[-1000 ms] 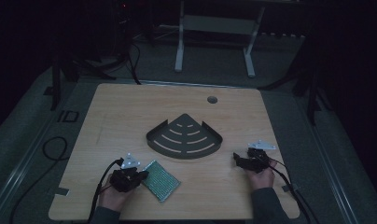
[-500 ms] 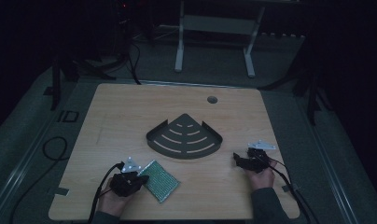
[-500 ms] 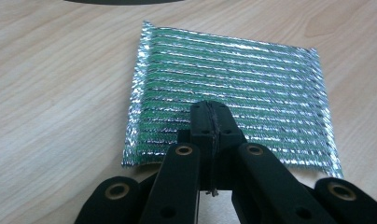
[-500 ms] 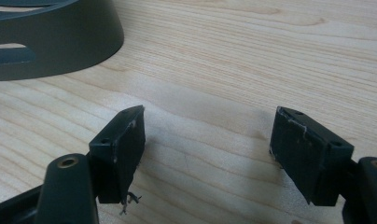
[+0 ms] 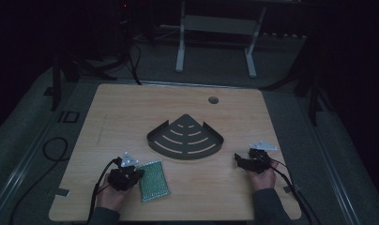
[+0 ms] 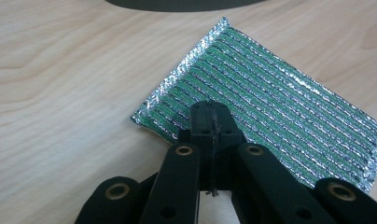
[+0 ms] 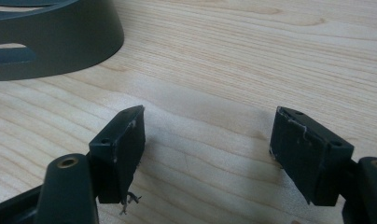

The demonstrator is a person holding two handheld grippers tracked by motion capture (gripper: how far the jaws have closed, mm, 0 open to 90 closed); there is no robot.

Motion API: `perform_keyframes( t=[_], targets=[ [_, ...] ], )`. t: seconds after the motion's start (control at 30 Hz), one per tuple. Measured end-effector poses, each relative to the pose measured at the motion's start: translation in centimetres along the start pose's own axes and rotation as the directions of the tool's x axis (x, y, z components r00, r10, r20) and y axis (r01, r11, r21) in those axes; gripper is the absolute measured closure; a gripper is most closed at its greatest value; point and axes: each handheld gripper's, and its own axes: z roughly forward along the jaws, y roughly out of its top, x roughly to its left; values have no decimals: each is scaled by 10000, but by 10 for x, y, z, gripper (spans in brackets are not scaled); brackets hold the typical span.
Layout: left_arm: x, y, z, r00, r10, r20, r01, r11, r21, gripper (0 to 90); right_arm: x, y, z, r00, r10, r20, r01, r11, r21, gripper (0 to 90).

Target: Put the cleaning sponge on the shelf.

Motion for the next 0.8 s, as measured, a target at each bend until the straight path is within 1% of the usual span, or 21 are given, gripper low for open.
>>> perform_keyframes(
  t=[0.03,0.1,0.13,0.23,0.27,0.3,0.33,0.43,0.5,0.53,0.6,0.7,0.8],
  targets=[
    [2,1,0,10000,-37,-61,36,10000,-16,900,0,0,0,10000,1,0,-1,10000,0,258],
    [2,1,0,10000,-37,-61,36,10000,-16,900,0,0,0,10000,-3,2,3,10000,-2,258],
    [11,3,1,9996,-202,-192,202,9998,-5,900,0,0,0,10000,-1,2,1,10000,-1,258],
    [21,7,2,9986,-329,-412,330,9995,12,900,0,0,0,10000,3,1,-3,10000,1,258],
    [21,7,2,9986,-329,-412,330,9995,12,900,0,0,0,10000,3,1,-3,10000,1,258],
    [28,9,3,9980,-400,-497,403,9992,47,900,0,0,0,10000,3,1,-3,10000,0,258],
    [30,10,3,9975,-446,-544,448,9990,33,900,0,0,0,10000,4,4,-4,10000,3,258],
    [40,14,5,9959,-456,-777,463,9989,73,899,0,0,0,10000,5,1,-5,10000,2,258],
    [40,14,5,9959,-456,-777,463,9989,73,899,0,0,0,10000,4,0,-4,10000,2,258],
    [50,19,8,9958,-544,-742,549,9985,55,898,0,0,0,10000,3,0,-3,10000,3,258],
    [55,23,10,9964,-528,-664,533,9986,57,898,0,0,0,10000,8,0,-8,10000,4,258],
    [61,29,14,9966,-505,-644,514,9986,118,897,0,0,0,10000,4,2,-4,10000,1,258],
    [63,33,16,9977,-435,-517,446,9988,220,896,0,0,0,10000,1,2,-1,10000,1,258]
  ],
)
